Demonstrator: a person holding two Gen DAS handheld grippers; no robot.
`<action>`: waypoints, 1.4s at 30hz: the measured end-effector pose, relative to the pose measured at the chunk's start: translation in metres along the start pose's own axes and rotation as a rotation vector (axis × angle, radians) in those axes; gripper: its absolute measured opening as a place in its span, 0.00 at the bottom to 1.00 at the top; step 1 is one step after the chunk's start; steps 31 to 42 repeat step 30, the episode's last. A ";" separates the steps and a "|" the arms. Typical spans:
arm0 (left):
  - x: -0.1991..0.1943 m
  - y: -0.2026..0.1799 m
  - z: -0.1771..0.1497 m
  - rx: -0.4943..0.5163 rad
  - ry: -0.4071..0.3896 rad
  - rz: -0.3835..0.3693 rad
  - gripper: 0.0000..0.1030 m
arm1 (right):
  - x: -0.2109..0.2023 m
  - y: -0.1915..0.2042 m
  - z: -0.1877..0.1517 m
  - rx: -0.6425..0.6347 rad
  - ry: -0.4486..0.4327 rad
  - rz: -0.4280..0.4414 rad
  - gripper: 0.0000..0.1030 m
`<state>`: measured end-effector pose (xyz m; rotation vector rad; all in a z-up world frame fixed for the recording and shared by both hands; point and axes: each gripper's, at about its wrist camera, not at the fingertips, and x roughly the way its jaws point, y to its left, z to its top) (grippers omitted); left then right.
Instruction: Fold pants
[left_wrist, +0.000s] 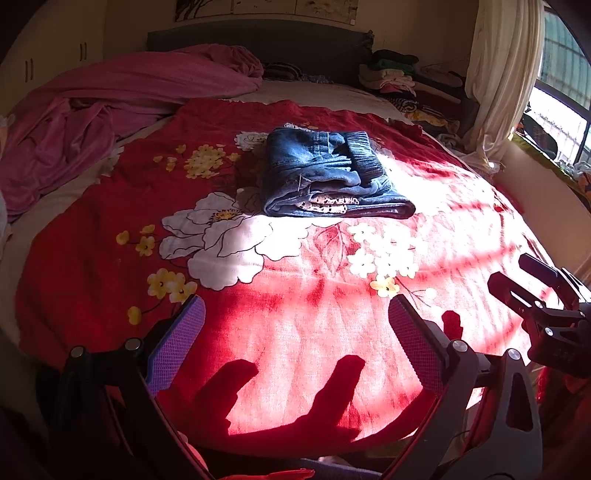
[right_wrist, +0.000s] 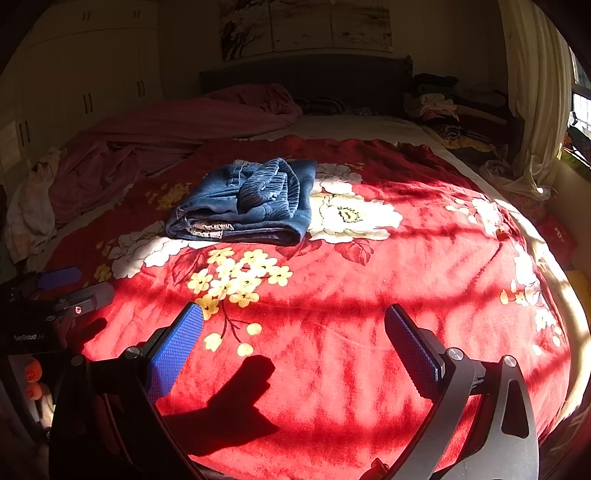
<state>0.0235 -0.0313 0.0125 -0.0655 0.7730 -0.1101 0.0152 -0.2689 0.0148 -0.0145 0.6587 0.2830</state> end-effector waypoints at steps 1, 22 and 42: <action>0.000 0.001 0.000 -0.002 0.000 0.000 0.91 | 0.000 -0.001 0.000 0.002 0.000 0.001 0.95; 0.015 0.057 0.018 -0.105 0.055 0.136 0.91 | 0.013 -0.057 0.002 0.070 0.019 -0.102 0.95; 0.075 0.186 0.089 -0.196 0.128 0.347 0.91 | 0.043 -0.173 0.042 0.142 0.076 -0.280 0.95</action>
